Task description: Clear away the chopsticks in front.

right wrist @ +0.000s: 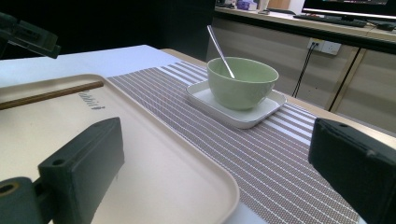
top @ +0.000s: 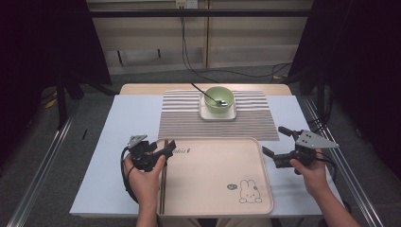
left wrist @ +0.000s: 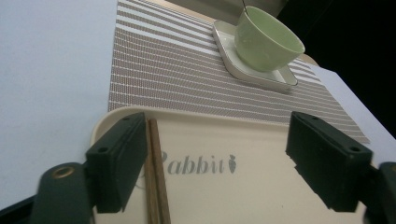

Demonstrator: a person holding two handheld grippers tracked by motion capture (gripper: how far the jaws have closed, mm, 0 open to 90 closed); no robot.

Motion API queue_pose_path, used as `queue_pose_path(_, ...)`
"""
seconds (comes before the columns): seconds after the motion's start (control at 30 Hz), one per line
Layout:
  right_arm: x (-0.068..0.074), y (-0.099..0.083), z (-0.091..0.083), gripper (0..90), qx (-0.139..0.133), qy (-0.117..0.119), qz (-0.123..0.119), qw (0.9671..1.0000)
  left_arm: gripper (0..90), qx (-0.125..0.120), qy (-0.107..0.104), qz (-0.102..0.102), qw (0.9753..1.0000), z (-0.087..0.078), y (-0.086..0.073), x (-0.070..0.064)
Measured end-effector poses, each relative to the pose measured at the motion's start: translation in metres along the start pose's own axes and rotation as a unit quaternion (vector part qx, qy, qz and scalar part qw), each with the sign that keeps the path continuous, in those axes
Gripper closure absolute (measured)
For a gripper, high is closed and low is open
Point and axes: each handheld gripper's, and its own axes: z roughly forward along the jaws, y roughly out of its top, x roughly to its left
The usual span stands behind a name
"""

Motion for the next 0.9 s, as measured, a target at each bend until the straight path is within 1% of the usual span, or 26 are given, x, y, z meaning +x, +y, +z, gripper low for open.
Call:
queue_pose_path(0.03,0.0,0.0,0.002,3.1,-0.005,-0.004,-0.003,1.0,18.9,0.003,0.002,-0.002,1.0,0.002,0.002,-0.001)
queue_pose_path(0.07,0.001,0.0,0.002,3.1,0.001,0.004,-0.001,1.0,18.1,0.005,0.002,-0.003,1.0,0.004,0.004,-0.001)
queue_pose_path(0.1,0.0,0.0,0.002,3.1,0.003,0.005,-0.007,1.0,17.0,0.006,-0.003,-0.004,1.0,0.006,0.005,-0.001)
queue_pose_path(0.13,0.001,0.0,0.003,3.1,0.003,0.004,-0.007,1.0,16.9,0.004,-0.006,-0.004,1.0,0.009,0.007,-0.001)
queue_pose_path(0.17,0.001,0.0,0.003,3.1,0.002,0.003,-0.005,1.0,16.8,0.005,-0.001,0.002,1.0,0.011,0.008,-0.001)
queue_pose_path(0.2,0.001,0.0,0.003,3.1,0.002,0.005,-0.008,1.0,16.3,0.007,0.003,0.012,0.9999,0.012,0.01,-0.001)
queue_pose_path(0.23,0.001,0.0,0.003,3.1,0.003,0.004,-0.006,1.0,16.2,0.01,0.003,0.014,0.9998,0.014,0.011,-0.001)
queue_pose_path(0.27,0.0,0.0,0.003,3.1,0.004,0.005,-0.009,0.9999,16.1,0.013,-0.003,0.01,0.9999,0.016,0.012,-0.002)
queue_pose_path(0.37,0.0,0.0,0.002,3.1,0.003,0.005,-0.009,0.9999,15.5,0.019,-0.015,0.012,0.9996,0.023,0.018,-0.006)
queue_pose_path(0.4,0.001,0.0,0.002,3.1,0.001,0.002,-0.003,1.0,15.4,0.019,-0.022,0.01,0.9995,0.026,0.02,-0.008)
queue_pose_path(0.43,0.001,0.001,0.003,3.1,-0.001,0.001,-0.003,1.0,15.2,0.018,-0.025,0.013,0.9994,0.029,0.023,-0.01)
queue_pose_path(0.47,0.0,0.001,0.003,3.1,0.002,0.005,-0.004,1.0,13.3,0.016,-0.024,0.019,0.9994,0.031,0.026,-0.012)
queue_pose_path(0.5,0.0,0.0,0.004,3.1,0.003,0.004,-0.007,1.0,12.0,0.014,-0.025,0.026,0.9993,0.033,0.028,-0.012)
queue_pose_path(0.53,0.001,0.0,0.005,3.1,0.002,-0.002,-0.002,1.0,11.9,0.013,-0.027,0.026,0.9992,0.036,0.03,-0.014)
queue_pose_path(0.57,0.001,0.0,0.005,3.1,0.003,0.001,-0.006,1.0,11.2,0.013,-0.029,0.028,0.9991,0.038,0.032,-0.016)
queue_pose_path(0.63,0.001,0.0,0.005,3.1,0.006,0.006,-0.005,1.0,9.3,0.014,-0.031,0.041,0.9986,0.045,0.038,-0.022)
queue_pose_path(0.67,0.001,0.0,0.005,3.1,0.003,0.002,-0.003,1.0,8.7,0.014,-0.034,0.043,0.9984,0.047,0.04,-0.023)
queue_pose_path(0.7,0.0,0.0,0.004,3.1,0.004,0.005,-0.005,1.0,8.2,0.01,-0.042,0.038,0.9983,0.051,0.042,-0.026)
queue_pose_path(0.73,-0.001,0.0,0.004,3.1,0.005,0.004,-0.008,0.9999,8.1,0.01,-0.047,0.04,0.9981,0.055,0.045,-0.028)
queue_pose_path(0.77,0.0,0.0,0.004,3.1,0.006,0.003,-0.003,1.0,7.7,0.011,-0.046,0.044,0.9979,0.057,0.046,-0.028)
queue_pose_path(0.8,-0.001,-0.001,0.004,3.1,0.007,0.004,-0.007,0.9999,7.0,0.007,-0.048,0.04,0.998,0.061,0.048,-0.03)
queue_pose_path(0.83,-0.001,-0.001,0.004,3.1,0.009,0.003,-0.008,0.9999,6.4,0.009,-0.049,0.048,0.9976,0.065,0.051,-0.031)
queue_pose_path(0.9,-0.001,-0.001,0.003,3.1,0.009,0.002,-0.011,0.9999,6.0,0.009,-0.045,0.056,0.9974,0.072,0.055,-0.034)
